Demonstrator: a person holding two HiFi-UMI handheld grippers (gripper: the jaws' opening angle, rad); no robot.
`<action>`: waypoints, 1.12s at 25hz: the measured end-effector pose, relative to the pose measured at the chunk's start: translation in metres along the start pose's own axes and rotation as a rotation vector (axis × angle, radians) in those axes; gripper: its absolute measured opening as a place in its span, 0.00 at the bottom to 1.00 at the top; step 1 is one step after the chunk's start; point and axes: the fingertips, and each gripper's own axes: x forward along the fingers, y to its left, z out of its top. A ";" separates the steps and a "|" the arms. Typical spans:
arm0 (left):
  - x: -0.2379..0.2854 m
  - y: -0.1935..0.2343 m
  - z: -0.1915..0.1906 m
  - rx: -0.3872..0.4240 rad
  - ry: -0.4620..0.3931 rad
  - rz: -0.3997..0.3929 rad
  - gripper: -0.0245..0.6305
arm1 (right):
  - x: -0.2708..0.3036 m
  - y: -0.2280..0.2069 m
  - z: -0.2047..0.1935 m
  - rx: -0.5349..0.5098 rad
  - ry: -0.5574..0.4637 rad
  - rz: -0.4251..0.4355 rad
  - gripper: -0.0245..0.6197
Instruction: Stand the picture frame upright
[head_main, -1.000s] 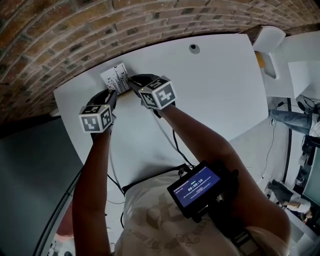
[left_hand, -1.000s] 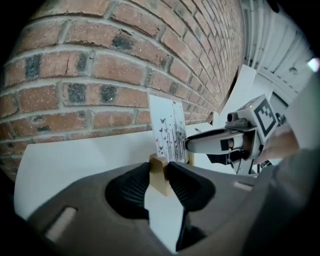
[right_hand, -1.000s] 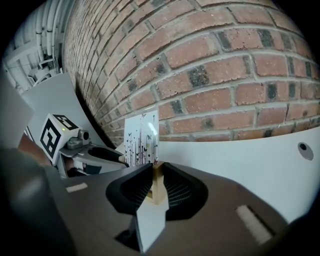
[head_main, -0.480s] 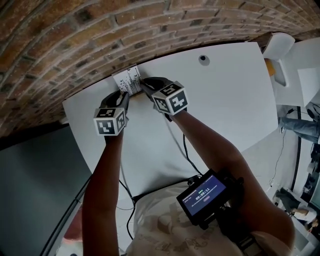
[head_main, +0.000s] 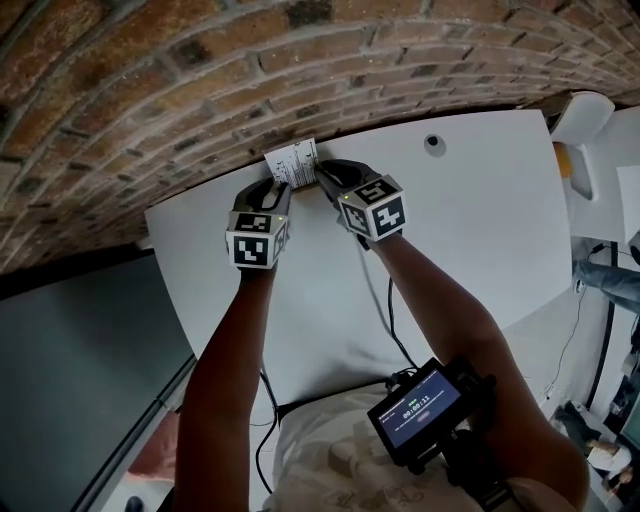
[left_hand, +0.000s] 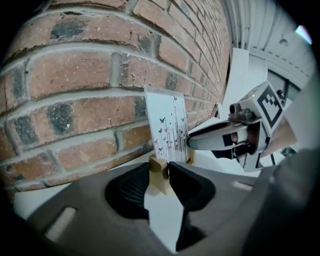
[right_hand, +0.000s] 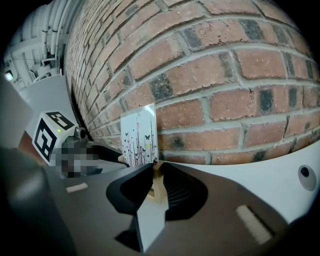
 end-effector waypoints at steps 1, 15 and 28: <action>0.003 0.001 0.002 0.011 -0.002 0.006 0.23 | 0.001 -0.003 0.002 -0.005 -0.006 -0.003 0.15; 0.033 0.011 0.015 0.095 -0.032 0.055 0.23 | 0.011 -0.029 0.014 -0.067 -0.060 -0.027 0.15; 0.035 0.017 0.024 0.126 -0.020 0.083 0.26 | 0.017 -0.034 0.019 -0.078 -0.075 -0.059 0.19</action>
